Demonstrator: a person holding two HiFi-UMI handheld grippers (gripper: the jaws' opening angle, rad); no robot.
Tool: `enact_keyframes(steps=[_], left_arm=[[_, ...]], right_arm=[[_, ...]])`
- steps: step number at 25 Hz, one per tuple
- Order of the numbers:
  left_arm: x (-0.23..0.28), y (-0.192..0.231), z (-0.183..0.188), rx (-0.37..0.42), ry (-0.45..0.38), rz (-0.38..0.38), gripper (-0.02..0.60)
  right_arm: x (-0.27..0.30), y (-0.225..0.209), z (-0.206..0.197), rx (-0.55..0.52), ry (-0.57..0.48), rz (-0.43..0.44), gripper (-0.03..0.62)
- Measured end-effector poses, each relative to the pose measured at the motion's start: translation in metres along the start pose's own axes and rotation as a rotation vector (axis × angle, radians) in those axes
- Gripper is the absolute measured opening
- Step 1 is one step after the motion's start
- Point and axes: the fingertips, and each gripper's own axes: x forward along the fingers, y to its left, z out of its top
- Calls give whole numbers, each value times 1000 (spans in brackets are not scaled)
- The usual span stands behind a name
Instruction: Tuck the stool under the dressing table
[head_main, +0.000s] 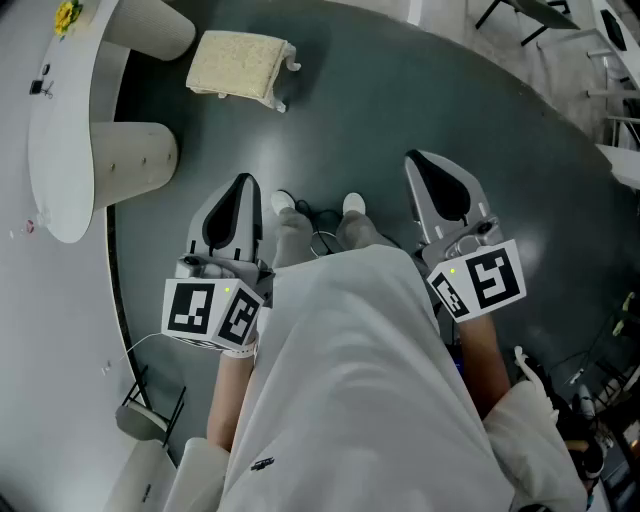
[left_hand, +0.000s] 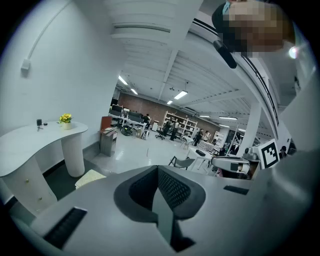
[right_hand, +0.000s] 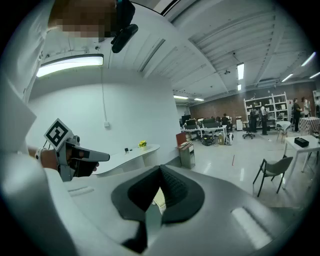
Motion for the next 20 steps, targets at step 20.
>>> enact_keyframes(steps=[20], left_arm=[[-51,-58,4,-8,-117,132,9]], right_arm=[[-61,-3,6,-72,-25,130,9]])
